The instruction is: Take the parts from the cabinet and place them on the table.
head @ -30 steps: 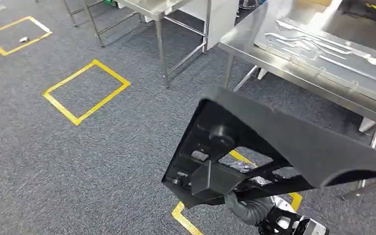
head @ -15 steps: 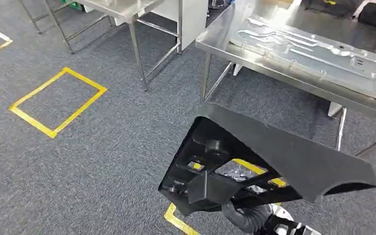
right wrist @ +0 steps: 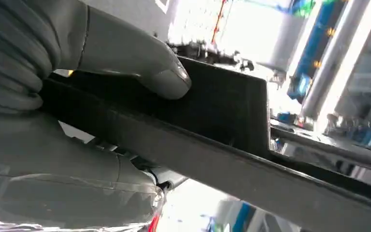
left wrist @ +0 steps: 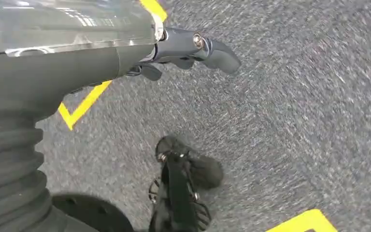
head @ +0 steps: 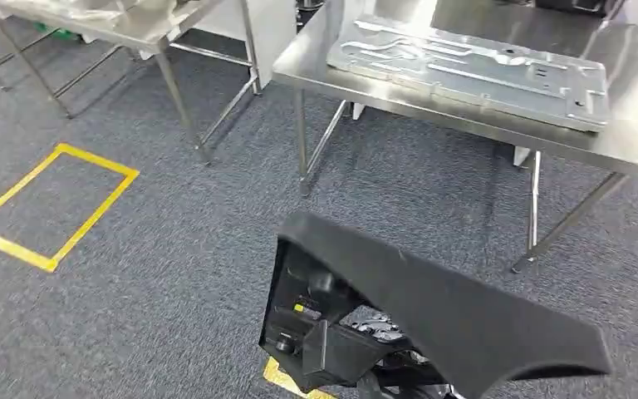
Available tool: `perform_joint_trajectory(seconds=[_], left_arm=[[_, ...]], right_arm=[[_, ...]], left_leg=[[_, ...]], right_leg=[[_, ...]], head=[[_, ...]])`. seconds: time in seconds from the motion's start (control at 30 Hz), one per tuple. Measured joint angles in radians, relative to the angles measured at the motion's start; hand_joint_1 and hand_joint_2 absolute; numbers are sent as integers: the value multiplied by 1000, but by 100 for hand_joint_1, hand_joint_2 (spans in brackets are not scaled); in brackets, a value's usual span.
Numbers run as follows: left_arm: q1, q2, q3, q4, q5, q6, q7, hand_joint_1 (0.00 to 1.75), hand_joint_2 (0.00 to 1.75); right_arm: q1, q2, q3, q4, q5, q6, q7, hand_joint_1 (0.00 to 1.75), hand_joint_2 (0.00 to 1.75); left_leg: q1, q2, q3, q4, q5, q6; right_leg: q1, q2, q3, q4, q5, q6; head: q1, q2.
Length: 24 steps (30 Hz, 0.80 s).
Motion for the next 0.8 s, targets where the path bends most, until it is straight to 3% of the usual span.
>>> perform_joint_trajectory(seconds=[0.03,0.07,0.1,0.17,0.2,0.23,0.33,0.37,0.4,0.43,0.47,0.53,0.57,0.6,0.63,0.67,0.7,0.73,0.8], left_arm=[[2,1,1,0,0,-8,1,0,175],[3,4,3,0,-1,-15,2,0,175],[3,4,5,0,-2,-19,2,0,175],[1,6,5,0,-11,-28,0,0,175],[1,6,5,0,-13,-29,-1,0,175],[1,7,5,0,-16,-31,-1,0,175],[-2,7,5,0,-30,-30,-4,0,175],[-4,6,5,0,-32,-31,-5,0,175],[-6,2,5,0,-36,-32,-7,0,175],[-7,3,5,-2,-42,-32,-9,0,175],[-5,3,4,-2,-45,-32,-11,0,175],[-2,3,4,-2,-53,-32,-12,0,175],[-1,3,4,-2,-54,-32,-12,0,175],[-2,3,4,-2,-56,-32,-12,0,175],[-2,3,3,-2,-57,-32,-13,0,175],[-3,3,2,-2,-59,-33,-13,0,175],[-4,2,2,-2,-61,-34,-13,0,175],[-4,2,0,-2,-61,-33,-13,0,175],[-4,3,0,-2,-63,-34,-13,0,175]], right_arm=[[6,5,0,0,2,4,0,175,175],[13,9,0,0,3,5,0,175,175],[16,11,-1,0,4,5,0,175,175],[20,17,-1,-3,6,7,0,175,175],[21,20,-1,-5,6,7,0,175,175],[22,21,-2,-5,7,7,0,175,175],[27,22,-4,-5,7,7,0,175,175],[27,22,-4,-6,7,7,0,175,175],[28,22,-4,-8,8,6,0,175,175],[24,22,-4,-12,7,6,0,175,175],[21,22,-4,-12,8,6,0,175,175],[21,23,-4,-12,10,8,0,175,175],[22,23,-4,-11,11,10,0,175,175],[22,23,-5,-11,12,12,0,175,175],[22,25,-5,-11,13,14,0,175,175],[22,26,-5,-11,13,14,0,175,175],[21,27,-5,-11,13,14,0,175,175],[20,28,-5,-11,14,15,0,175,175],[19,30,-5,-13,15,19,0,175,175]], left_leg=[[0,-3,-33,68,-21,-2],[0,-3,-50,96,-15,-1],[0,-3,-42,74,9,0],[0,-14,28,-88,107,6],[0,-40,68,-179,148,11],[1,-73,83,-214,134,17],[-4,-52,84,-217,136,31],[3,-43,86,-226,142,39],[8,-29,89,-232,147,47],[8,-23,89,-234,148,53],[7,-13,89,-235,147,54],[5,9,88,-234,145,56],[5,20,88,-234,144,56],[5,31,90,-234,142,54],[5,40,92,-234,140,53],[5,48,96,-234,137,50],[5,55,103,-234,134,45],[0,62,107,-233,129,39],[-3,74,109,-232,124,29]], right_leg=[[1,12,0,1,0,-1],[2,26,1,1,0,-1],[2,38,3,2,0,0],[1,64,7,5,-3,3],[1,74,8,7,-5,6],[8,82,4,13,-8,11],[-3,107,-4,10,-2,30],[4,115,-6,9,-1,36],[1,100,-6,18,-10,38],[6,54,-22,51,-35,44],[2,22,-57,120,-76,49],[-4,3,-140,286,-145,58],[-7,1,-166,334,-151,62],[-10,-1,-164,323,-129,64],[-12,-6,-136,268,-91,65],[-12,-14,-90,178,-45,63],[-10,-39,-31,68,-1,57],[-2,-84,-2,5,-3,49],[4,-59,-5,8,0,40]], head=[[0,0],[0,0],[0,0],[0,0],[0,0],[0,0],[0,0],[0,0],[0,0],[1,0],[1,0],[1,0],[1,0],[1,0],[1,0],[1,0],[1,0],[1,0],[1,0]])
